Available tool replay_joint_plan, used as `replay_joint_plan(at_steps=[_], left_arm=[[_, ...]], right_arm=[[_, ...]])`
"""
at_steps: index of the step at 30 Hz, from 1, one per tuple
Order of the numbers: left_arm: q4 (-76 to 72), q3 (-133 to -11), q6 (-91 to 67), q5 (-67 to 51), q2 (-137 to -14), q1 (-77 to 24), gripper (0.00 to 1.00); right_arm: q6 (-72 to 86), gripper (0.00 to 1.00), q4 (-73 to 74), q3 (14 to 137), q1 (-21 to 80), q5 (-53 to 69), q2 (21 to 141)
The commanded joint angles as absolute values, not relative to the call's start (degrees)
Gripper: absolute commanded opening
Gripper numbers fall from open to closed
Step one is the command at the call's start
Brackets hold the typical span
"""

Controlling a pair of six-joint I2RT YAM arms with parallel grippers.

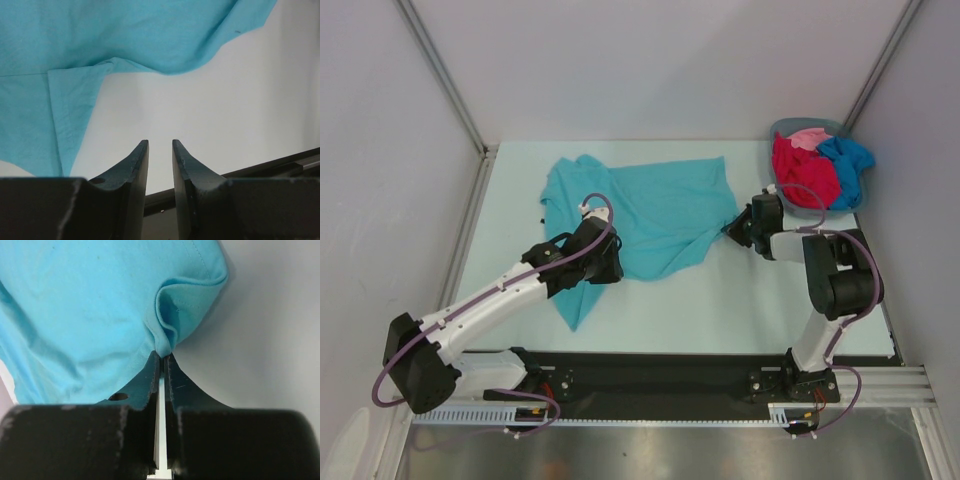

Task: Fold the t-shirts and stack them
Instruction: Flatten the tshirt out

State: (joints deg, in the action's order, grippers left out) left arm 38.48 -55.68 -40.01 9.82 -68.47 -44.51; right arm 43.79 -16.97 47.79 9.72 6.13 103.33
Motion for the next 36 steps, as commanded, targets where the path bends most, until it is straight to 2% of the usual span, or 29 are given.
replay_joint_plan(at_steps=[1,12,20,22,24,26,27,30,36], left_arm=[[38.41,-58.01,-39.55,9.23,-67.59,-44.82,0.31],[38.32,-56.95,-39.81,9.32,-65.74,-45.17,0.31],[38.41,-56.95,-39.73,9.32,-65.39,-45.18,0.31],[38.41,-56.95,-39.64,9.23,-65.30,-45.18,0.31],[38.32,-57.04,-39.64,9.14,-65.30,-45.18,0.31],[38.41,-57.13,-39.64,9.14,-65.30,-45.09,0.31],[38.41,-57.13,-39.55,9.14,-65.39,-45.09,0.31],[38.41,-57.48,-39.38,8.97,-65.91,-45.17,0.31],[38.41,-58.09,-39.20,9.05,-66.27,-45.17,0.31]], right_arm=[[41.22,0.00,-11.87,51.41,10.20,3.52,98.80],[39.20,0.02,1.39,67.74,10.11,3.96,100.11],[39.11,0.07,4.92,72.51,10.28,5.97,102.92],[39.20,0.11,4.92,72.77,10.20,7.37,104.41],[38.94,0.24,5.97,73.47,10.20,8.95,105.99],[39.11,0.30,5.28,72.26,10.20,9.23,107.05],[39.20,0.37,4.93,71.72,10.28,9.40,107.14],[39.20,0.47,2.55,69.70,10.20,10.02,107.57],[38.67,0.48,4.74,73.47,10.72,10.46,109.95]])
